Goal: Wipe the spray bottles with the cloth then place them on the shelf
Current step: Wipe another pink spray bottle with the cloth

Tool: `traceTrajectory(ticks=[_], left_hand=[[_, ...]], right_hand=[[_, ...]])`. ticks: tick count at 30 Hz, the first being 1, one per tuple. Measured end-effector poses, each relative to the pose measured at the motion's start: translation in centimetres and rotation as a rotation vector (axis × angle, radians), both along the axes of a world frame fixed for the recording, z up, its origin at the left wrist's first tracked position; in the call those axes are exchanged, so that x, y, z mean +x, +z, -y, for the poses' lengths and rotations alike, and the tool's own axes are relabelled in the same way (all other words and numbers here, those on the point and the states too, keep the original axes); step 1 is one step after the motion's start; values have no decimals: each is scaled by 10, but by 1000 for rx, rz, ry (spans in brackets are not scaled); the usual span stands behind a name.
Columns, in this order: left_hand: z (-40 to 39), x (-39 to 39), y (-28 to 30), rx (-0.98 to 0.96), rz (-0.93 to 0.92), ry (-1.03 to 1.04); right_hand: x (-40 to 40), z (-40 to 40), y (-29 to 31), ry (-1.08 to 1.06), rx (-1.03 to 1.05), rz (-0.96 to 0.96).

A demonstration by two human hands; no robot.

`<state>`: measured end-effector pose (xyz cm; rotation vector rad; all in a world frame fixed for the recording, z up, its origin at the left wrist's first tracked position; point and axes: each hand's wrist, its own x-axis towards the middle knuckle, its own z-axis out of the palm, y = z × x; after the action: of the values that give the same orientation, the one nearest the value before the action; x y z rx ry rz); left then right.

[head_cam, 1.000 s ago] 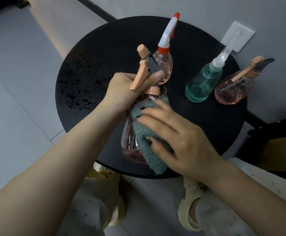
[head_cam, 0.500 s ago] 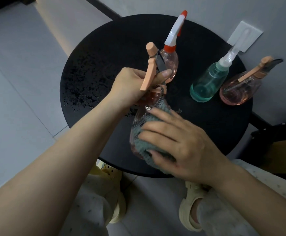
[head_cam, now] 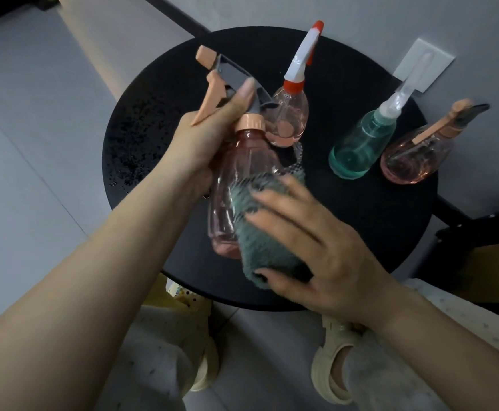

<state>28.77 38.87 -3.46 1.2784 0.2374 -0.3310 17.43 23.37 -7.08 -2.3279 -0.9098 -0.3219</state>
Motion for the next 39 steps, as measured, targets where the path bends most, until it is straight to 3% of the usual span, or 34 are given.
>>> traceTrajectory(ticks=[2,4,14,22,26,30,34,36,39], left_hand=[[2,-1,-1,-38,0,14],[2,0,-2,-50,-7,13],[12,-9,3,-199,17,-49],[8,-10,6,-138,73,30],[10,-12,4,-10,91,-16],[13,-15,8,222,119,-198],[13,-16,8,172,69,-134],[13,-15,7,153,29,-86],[16,-16,3,174,5,-81]], right_hand=[[3,4,0,72,-94,100],[5,6,2,84,-41,63],[14,-3,8,-267,809,-758],[10,-8,3,-223,1101,-1255],[7,-8,0,-261,1107,-1232],[10,-7,3,-276,1125,-1115],[14,-6,6,-332,1090,-1028],[12,-8,8,-350,988,-943],[9,-9,9,-390,650,-662]])
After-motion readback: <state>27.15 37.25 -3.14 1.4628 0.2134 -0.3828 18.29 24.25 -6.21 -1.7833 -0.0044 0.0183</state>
